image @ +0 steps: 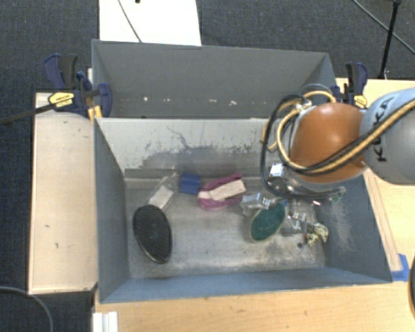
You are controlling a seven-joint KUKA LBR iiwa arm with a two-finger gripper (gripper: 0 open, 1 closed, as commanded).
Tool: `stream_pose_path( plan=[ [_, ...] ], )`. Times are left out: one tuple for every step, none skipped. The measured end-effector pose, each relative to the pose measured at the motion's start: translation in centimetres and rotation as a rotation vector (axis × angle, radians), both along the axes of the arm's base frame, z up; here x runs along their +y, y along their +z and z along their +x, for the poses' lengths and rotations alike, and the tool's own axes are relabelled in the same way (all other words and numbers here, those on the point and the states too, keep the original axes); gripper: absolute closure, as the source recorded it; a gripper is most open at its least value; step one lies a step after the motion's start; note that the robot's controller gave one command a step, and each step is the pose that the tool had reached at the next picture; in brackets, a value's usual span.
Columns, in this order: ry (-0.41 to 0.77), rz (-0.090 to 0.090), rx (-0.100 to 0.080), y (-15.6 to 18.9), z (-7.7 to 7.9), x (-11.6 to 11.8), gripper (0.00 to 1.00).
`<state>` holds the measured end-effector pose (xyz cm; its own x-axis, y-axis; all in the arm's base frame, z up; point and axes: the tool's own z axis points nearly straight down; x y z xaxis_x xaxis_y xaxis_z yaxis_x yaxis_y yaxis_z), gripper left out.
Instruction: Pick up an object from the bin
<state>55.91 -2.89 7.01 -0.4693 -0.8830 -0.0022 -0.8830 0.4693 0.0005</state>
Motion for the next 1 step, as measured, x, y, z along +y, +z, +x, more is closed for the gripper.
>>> stream_pose_path(
  plan=[
    [-0.002,0.001,-0.001,0.04,0.05,0.04,0.0]
  ],
)
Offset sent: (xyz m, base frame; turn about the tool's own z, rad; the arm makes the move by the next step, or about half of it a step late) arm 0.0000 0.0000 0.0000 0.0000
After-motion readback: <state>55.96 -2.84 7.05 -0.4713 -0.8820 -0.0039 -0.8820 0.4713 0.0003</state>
